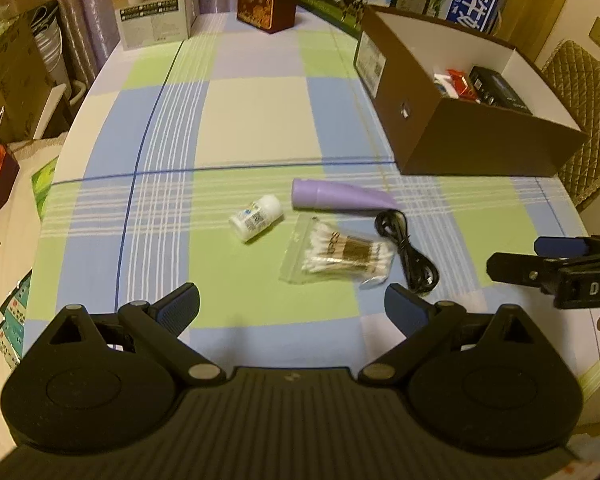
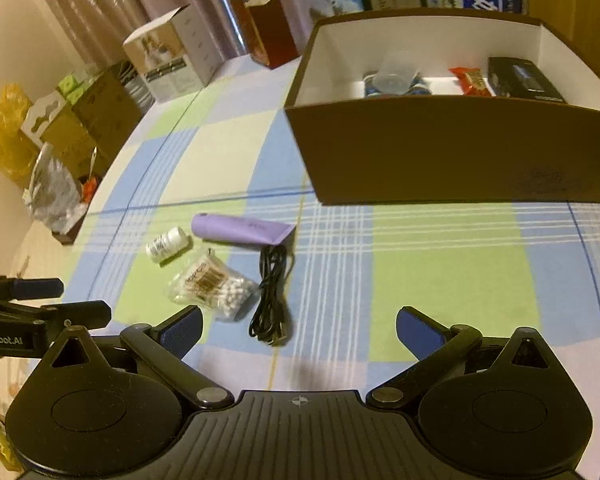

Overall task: Organize objects
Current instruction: 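Withdraw both tools from the brown box back over the table items, then grasp the black cable with the right tool while the left tool grasps the white pill bottle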

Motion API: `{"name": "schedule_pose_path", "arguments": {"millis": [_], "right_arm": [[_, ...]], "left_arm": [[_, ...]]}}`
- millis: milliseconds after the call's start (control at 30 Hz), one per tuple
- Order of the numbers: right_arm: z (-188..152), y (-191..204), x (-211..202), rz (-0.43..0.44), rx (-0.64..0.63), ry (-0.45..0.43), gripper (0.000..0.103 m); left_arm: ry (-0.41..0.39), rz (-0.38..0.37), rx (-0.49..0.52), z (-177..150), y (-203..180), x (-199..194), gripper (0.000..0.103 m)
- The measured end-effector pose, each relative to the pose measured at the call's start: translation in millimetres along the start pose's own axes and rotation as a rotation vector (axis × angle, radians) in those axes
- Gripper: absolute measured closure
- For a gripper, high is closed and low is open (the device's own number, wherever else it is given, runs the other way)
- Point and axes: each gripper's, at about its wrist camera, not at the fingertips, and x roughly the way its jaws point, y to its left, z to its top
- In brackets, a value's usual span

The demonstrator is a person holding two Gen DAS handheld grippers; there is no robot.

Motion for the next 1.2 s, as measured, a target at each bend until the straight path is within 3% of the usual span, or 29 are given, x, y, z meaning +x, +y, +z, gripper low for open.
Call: {"name": "schedule_pose_path", "arguments": {"millis": [100, 167, 433, 600, 733, 933, 1200], "right_arm": [[-4.4, 7.2, 9.6, -0.005, -0.028, 0.000, 0.006], [-5.8, 10.5, 17.1, -0.003, -0.049, 0.003, 0.023], [-7.7, 20.7, 50.3, -0.004, -0.087, 0.023, 0.056], [-6.9, 23.9, 70.2, -0.018, -0.098, 0.042, 0.065], [-8.2, 23.2, 77.0, -0.005, -0.103, 0.055, 0.081], [-14.6, 10.7, 65.3, -0.035, -0.077, 0.053, 0.084], [-19.8, -23.6, 43.5, -0.137, -0.011, 0.029, 0.083]], "left_arm": [[0.005, 0.003, 0.000, -2.9, 5.3, 3.4, 0.006], [0.007, 0.006, -0.003, -4.4, 8.9, 5.5, 0.006], [0.022, 0.013, -0.015, -7.6, 22.7, 15.5, 0.006], [0.032, 0.015, -0.019, -8.9, 29.5, 20.4, 0.006], [0.031, 0.010, -0.016, -8.3, 33.5, 23.7, 0.006], [0.043, 0.008, -0.017, -6.5, 39.0, 32.8, 0.006], [0.046, 0.000, 0.001, 3.2, 40.3, 44.9, 0.006]]}}
